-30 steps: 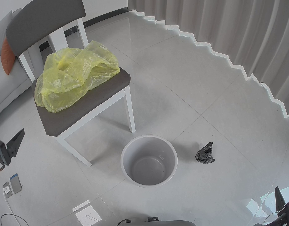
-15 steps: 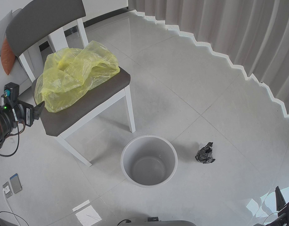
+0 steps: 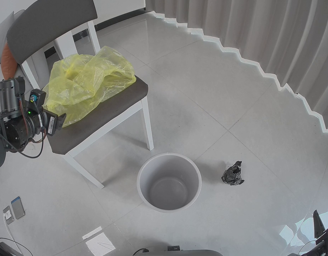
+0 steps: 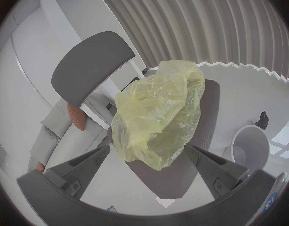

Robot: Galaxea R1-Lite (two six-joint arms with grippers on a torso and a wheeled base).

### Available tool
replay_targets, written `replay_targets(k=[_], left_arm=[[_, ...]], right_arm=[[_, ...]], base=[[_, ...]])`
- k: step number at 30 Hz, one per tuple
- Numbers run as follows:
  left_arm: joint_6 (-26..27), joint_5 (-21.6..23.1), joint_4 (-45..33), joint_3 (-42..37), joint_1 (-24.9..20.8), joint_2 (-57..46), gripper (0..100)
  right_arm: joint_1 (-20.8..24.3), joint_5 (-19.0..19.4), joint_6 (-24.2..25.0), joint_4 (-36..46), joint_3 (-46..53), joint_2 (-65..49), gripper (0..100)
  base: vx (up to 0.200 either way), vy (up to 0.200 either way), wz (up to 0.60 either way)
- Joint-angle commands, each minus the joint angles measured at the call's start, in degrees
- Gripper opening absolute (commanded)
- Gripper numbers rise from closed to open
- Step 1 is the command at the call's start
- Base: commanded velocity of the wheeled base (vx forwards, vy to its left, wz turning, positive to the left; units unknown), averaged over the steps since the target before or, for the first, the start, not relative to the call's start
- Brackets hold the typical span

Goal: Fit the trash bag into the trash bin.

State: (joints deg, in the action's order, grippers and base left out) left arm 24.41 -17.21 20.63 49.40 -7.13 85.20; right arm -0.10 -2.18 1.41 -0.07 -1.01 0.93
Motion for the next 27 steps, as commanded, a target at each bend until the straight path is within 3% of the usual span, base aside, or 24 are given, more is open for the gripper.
replay_targets(k=[1,11,27], left_arm=[[-0.1,-0.2,0.4,3.2,1.9,5.2,100],[0.1,0.4,0.6,6.0,6.4,8.1,100],[-0.6,0.8,4.4,10.9,8.2,15.2,100]], right_arm=[[0.0,-0.3,0.1,0.0,1.0,-0.8,100],[0.0,-0.4,0.1,0.0,1.0,-0.8,100],[0.0,-0.3,0.2,0.0,1.0,-0.8,100]], base=[[0.0,0.0,0.0],[0.0,0.0,0.0],[0.0,0.0,0.0]])
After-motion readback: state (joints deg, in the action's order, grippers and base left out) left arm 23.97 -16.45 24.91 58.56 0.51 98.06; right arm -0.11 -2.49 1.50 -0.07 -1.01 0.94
